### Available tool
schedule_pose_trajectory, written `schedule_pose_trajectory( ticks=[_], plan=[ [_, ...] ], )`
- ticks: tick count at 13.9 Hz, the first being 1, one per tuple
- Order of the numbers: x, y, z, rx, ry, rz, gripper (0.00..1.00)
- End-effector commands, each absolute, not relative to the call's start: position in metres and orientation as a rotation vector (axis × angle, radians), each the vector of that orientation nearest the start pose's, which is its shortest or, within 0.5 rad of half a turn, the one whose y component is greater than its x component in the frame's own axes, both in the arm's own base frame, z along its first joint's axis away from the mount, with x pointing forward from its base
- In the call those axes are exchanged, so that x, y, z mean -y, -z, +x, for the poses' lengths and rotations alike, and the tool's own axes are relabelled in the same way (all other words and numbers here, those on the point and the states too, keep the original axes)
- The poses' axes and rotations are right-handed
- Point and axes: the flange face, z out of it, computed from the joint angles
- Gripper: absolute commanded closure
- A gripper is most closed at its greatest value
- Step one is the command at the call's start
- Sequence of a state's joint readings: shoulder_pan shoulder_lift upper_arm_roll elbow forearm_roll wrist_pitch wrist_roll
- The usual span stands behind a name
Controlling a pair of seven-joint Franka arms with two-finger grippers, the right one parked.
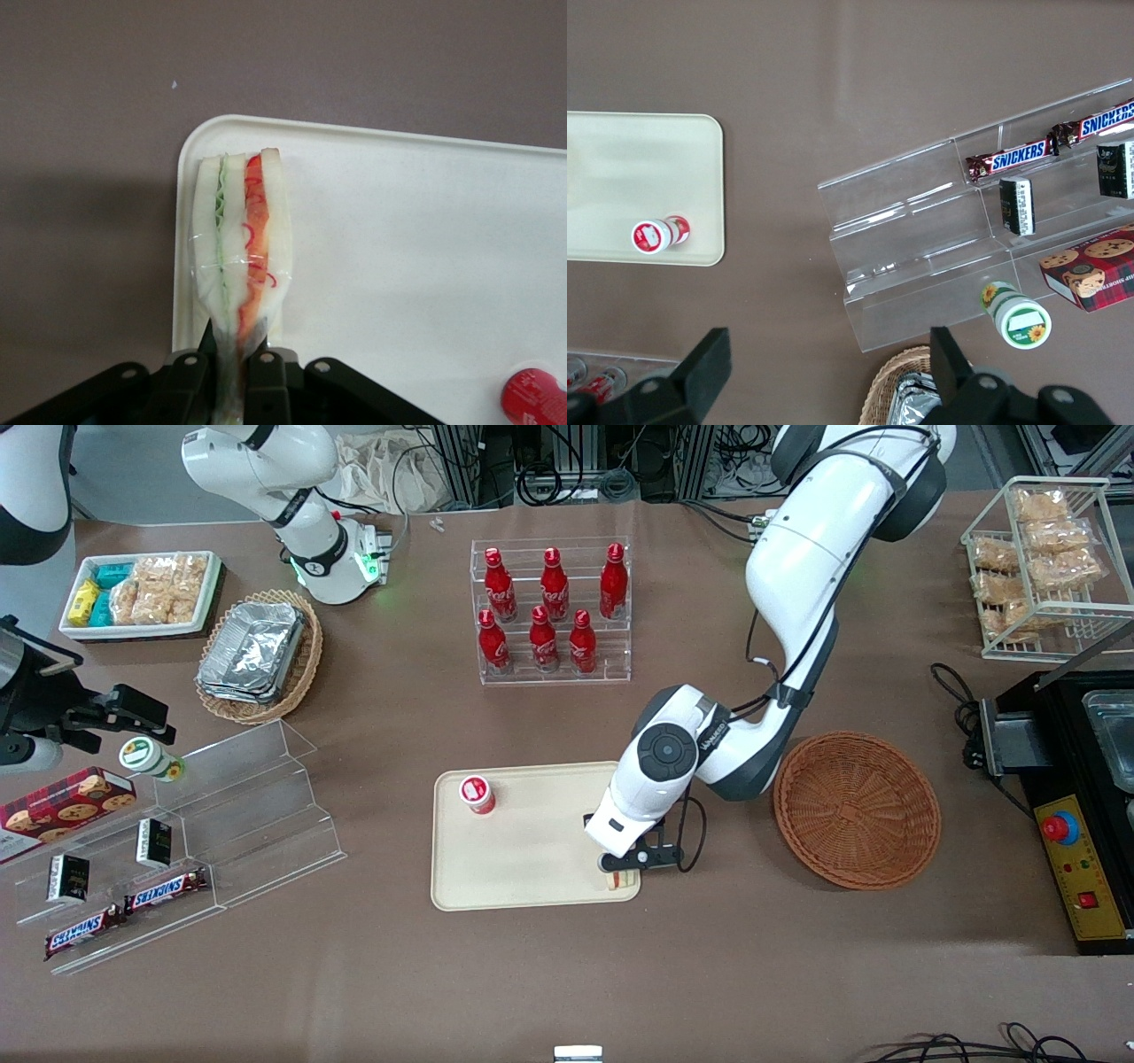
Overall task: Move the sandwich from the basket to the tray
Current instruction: 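Lower the sandwich onto the tray and open the left gripper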
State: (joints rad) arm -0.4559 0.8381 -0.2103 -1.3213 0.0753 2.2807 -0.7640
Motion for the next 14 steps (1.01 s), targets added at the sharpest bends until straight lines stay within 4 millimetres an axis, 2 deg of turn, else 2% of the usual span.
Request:
schedule_pose_trajectory(
  ticks=[1,3,4,5,6,7,10,13,14],
  plan=[
    [0.454,-0.254,0.614,0.268,0.091,-3.3,0.81],
    [0.457,-0.251,0.611,0.26,0.088,-3.297,0.74],
    [0.457,-0.252,0.611,0.258,0.09,-3.296,0.63],
    [0.457,-0.252,0.611,0.256,0.091,-3.296,0.44],
    [0.457,-0.253,0.611,0.249,0.096,-3.293,0.13],
    [0.456,-0.254,0.612,0.244,0.099,-3.289,0.01],
    [0.448,-0.272,0.62,0.266,0.117,-3.29,0.01],
    [0.435,-0.32,0.623,0.288,0.124,-3.261,0.01],
    [0.422,-0.338,0.626,0.301,0.123,-3.237,0.01]
  ],
)
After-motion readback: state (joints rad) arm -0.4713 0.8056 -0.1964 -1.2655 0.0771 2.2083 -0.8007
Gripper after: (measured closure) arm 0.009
